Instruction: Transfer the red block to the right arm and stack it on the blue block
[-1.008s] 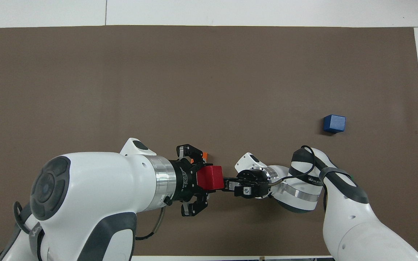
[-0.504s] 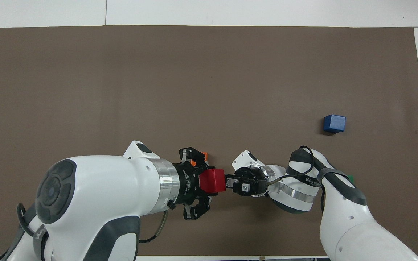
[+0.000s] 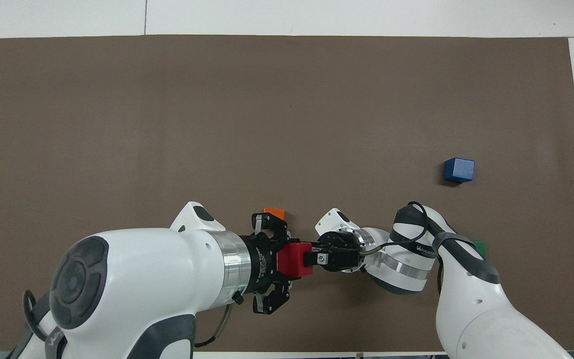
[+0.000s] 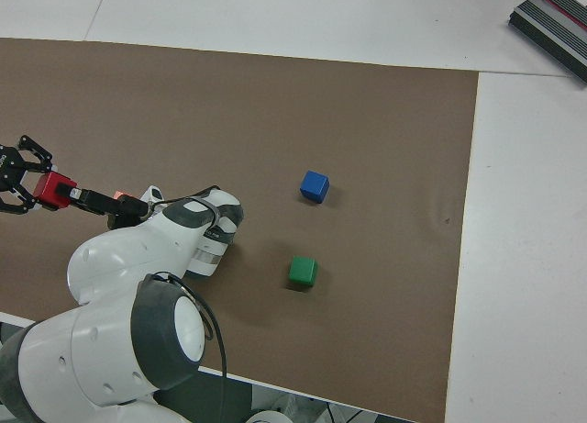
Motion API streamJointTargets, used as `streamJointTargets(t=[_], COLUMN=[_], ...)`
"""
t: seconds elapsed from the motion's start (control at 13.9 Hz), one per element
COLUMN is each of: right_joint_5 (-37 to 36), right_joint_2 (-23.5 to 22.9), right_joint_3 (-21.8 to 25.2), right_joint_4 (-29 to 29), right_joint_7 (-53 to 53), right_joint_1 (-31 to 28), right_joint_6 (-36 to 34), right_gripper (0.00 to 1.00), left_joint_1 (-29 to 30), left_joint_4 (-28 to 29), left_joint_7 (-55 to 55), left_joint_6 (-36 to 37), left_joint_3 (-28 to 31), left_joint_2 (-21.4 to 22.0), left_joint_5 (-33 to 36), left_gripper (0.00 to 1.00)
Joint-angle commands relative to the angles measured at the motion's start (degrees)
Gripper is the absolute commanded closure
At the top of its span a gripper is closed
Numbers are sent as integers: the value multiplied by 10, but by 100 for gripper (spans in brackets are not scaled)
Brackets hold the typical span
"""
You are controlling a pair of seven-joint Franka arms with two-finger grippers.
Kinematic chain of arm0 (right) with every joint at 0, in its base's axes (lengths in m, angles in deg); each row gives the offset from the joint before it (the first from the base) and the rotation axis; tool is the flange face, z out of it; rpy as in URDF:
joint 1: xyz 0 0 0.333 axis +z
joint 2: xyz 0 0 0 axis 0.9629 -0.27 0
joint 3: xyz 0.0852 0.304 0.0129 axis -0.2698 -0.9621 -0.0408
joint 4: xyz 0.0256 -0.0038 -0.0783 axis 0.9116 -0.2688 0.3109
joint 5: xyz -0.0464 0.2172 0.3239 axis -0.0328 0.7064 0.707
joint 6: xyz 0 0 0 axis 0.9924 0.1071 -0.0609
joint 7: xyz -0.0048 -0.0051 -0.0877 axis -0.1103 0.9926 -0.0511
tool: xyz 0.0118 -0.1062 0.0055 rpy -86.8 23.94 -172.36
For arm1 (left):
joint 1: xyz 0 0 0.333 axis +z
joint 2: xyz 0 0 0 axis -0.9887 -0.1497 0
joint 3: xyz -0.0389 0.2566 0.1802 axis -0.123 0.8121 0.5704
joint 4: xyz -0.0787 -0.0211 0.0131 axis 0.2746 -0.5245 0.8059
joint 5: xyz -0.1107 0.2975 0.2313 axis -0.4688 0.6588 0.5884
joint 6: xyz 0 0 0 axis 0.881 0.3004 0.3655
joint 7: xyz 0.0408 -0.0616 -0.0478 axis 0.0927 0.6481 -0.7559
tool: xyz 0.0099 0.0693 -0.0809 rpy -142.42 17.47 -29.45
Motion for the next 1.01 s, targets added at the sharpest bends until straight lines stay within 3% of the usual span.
streamJointTargets(t=[0.0,0.29,0.36,0.43,0.72,0.94], right_joint_5=[16,16,16,16,16,16], right_joint_2=[12,19,19,22,24,25], right_joint_3=[1,1,0,1,0,0], right_joint_4=[-1,0,1,1,1,1], right_joint_7=[-24,-25,-24,-24,-24,-24], right_joint_1=[-4,-4,-4,-4,-5,-6], right_joint_6=[13,24,24,24,24,25], right_gripper=[100,100,100,100,100,100], left_joint_1=[-4,-4,-4,-4,9,56], left_joint_4=[36,38,33,29,1,-24], left_joint_7=[20,24,14,10,23,98], left_joint_6=[10,12,10,9,25,70], left_joint_3=[8,8,8,7,16,23], left_joint_2=[35,37,36,37,38,37], left_joint_5=[-14,-12,-12,-12,-6,-5], left_gripper=[100,100,35,0,0,0])
